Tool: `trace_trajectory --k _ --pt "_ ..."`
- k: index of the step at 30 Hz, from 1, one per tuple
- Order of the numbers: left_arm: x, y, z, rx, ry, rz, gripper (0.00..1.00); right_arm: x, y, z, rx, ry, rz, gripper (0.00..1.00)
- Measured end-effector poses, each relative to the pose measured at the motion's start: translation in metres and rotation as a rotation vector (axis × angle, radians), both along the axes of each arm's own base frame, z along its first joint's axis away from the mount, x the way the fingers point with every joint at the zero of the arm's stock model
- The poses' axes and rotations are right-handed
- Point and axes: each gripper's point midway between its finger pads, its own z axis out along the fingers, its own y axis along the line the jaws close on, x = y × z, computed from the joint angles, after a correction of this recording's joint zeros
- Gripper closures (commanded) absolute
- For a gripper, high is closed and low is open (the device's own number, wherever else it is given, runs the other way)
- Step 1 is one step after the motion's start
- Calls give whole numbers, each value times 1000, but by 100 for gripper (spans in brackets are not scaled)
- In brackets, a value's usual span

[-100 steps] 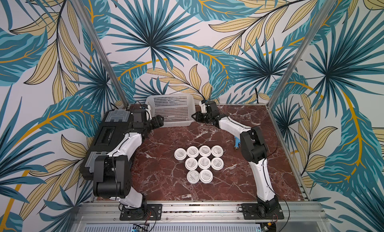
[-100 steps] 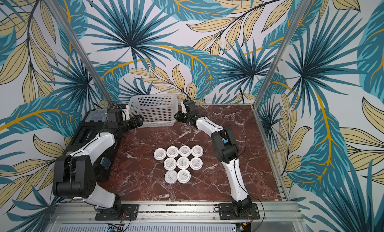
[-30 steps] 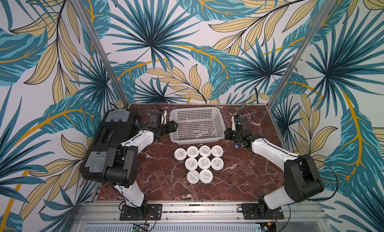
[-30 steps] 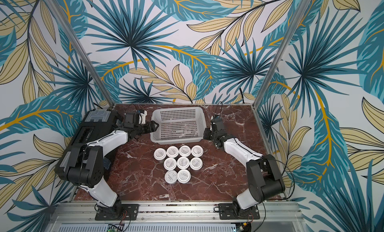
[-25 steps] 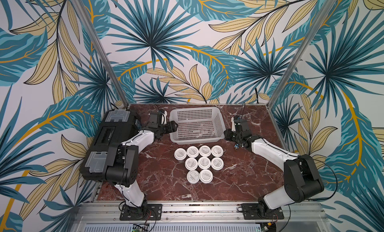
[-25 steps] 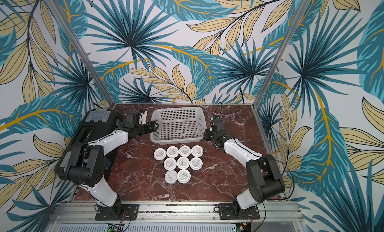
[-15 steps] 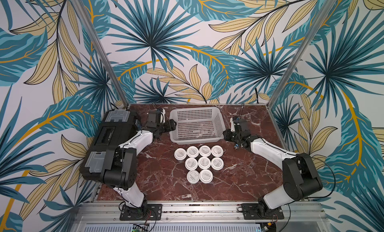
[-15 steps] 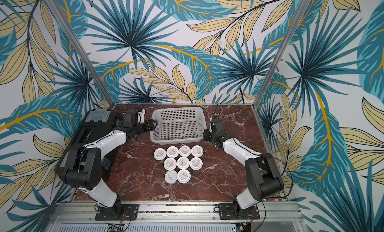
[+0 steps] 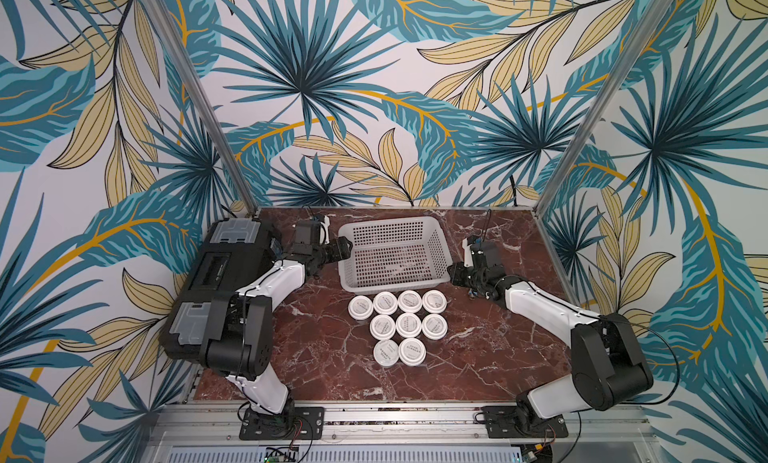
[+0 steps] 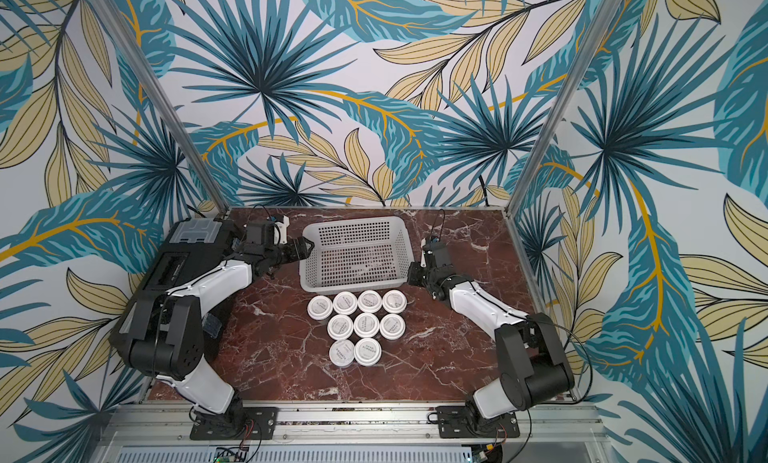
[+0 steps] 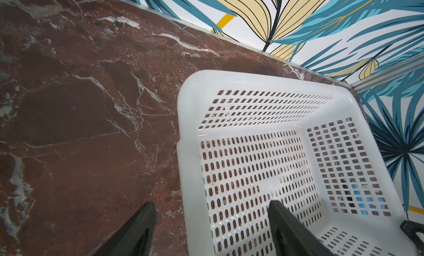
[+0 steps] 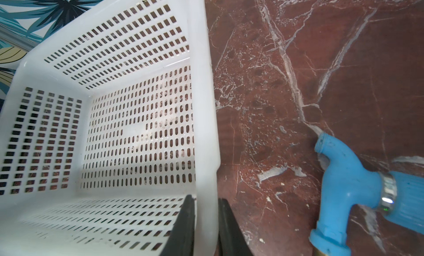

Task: Put the yogurt in the basket
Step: Move the basket to the center of the board.

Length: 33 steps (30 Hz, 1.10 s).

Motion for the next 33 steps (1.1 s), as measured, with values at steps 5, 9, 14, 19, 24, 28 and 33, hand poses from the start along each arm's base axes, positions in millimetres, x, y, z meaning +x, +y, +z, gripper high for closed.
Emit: trace_trajectory --k 5,9,14,19,24,28,33 --pt "2 -1 -8 -2 13 -6 18 -6 0 1 4 8 8 55" --pt "10 -6 -21 -13 40 -23 19 -8 2 2 14 8 21 51" --pt "26 -15 -27 -41 44 -56 18 -10 7 2 33 15 39 51" --pt "37 -23 -22 -65 22 -85 18 -14 10 -3 48 31 57 52" --pt "43 -32 -13 -81 -3 -113 18 -18 15 -6 80 45 72 60" --pt "45 -34 -10 -85 -10 -118 18 -21 17 -7 105 50 79 63" --pt "48 -36 -7 -89 -18 -126 18 -29 19 -6 128 57 84 64"
